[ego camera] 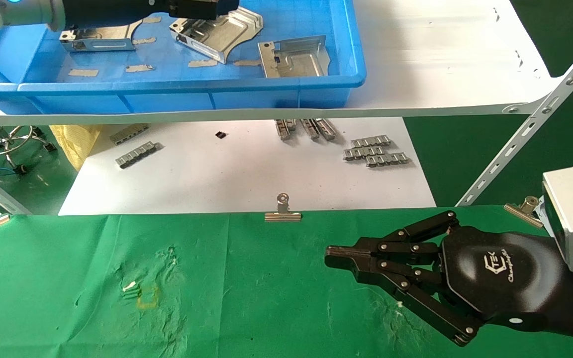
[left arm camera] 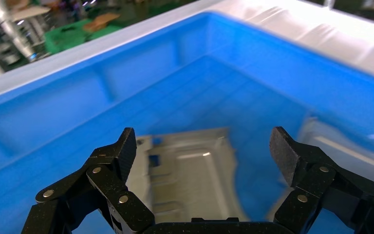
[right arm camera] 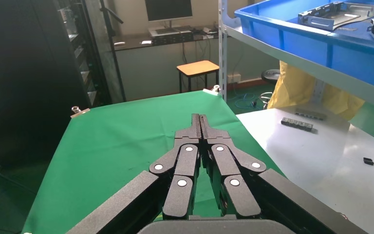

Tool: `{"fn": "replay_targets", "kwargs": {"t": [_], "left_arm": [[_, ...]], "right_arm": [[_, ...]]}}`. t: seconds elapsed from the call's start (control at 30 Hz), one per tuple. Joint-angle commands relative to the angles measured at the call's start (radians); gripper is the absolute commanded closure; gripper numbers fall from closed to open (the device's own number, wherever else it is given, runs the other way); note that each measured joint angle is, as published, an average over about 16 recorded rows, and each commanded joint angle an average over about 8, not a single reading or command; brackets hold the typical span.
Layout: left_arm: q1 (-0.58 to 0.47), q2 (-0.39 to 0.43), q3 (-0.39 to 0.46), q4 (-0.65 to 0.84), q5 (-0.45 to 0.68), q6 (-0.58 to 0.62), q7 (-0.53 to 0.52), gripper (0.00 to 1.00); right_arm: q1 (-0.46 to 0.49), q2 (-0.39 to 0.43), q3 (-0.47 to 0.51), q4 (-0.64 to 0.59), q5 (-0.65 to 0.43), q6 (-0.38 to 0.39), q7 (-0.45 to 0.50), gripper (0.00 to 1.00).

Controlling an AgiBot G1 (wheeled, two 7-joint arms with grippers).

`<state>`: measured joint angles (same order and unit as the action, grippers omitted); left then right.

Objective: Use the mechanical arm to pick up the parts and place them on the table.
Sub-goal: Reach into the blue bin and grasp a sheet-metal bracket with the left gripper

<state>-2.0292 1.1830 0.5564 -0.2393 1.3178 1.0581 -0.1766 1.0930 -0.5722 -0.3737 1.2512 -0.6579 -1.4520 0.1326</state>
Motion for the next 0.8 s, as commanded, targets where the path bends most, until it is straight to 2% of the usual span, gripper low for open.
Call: {"fn": "replay_targets", "kwargs": {"t": [0.03, 0.23, 0.27, 0.3, 0.8], "left_arm": [[-0.03, 0.031, 0.012, 0.07, 0.023, -0.04, 0.007, 0.11], [-0.072, 0.06, 0.042, 0.164, 0.069, -0.058, 0.007, 0.86], [-0.077, 0.063, 0.047, 0.174, 0.076, -0.056, 0.006, 0.96], [-0.081, 0.065, 0.052, 0.183, 0.083, -0.054, 0.004, 1.0], [-0.096, 0.077, 0.071, 0.222, 0.11, -0.074, 0.032, 1.0]], "right_arm": [[0.0, 0.0, 0.0, 0.0, 0.0, 0.0, 0.0, 1.0], [0.0, 0.0, 0.0, 0.0, 0.0, 0.0, 0.0, 1.0], [0.0, 0.0, 0.0, 0.0, 0.0, 0.0, 0.0, 1.0], [0.0, 0.0, 0.0, 0.0, 0.0, 0.0, 0.0, 1.0], [0.0, 0.0, 0.0, 0.0, 0.0, 0.0, 0.0, 1.0]]}}
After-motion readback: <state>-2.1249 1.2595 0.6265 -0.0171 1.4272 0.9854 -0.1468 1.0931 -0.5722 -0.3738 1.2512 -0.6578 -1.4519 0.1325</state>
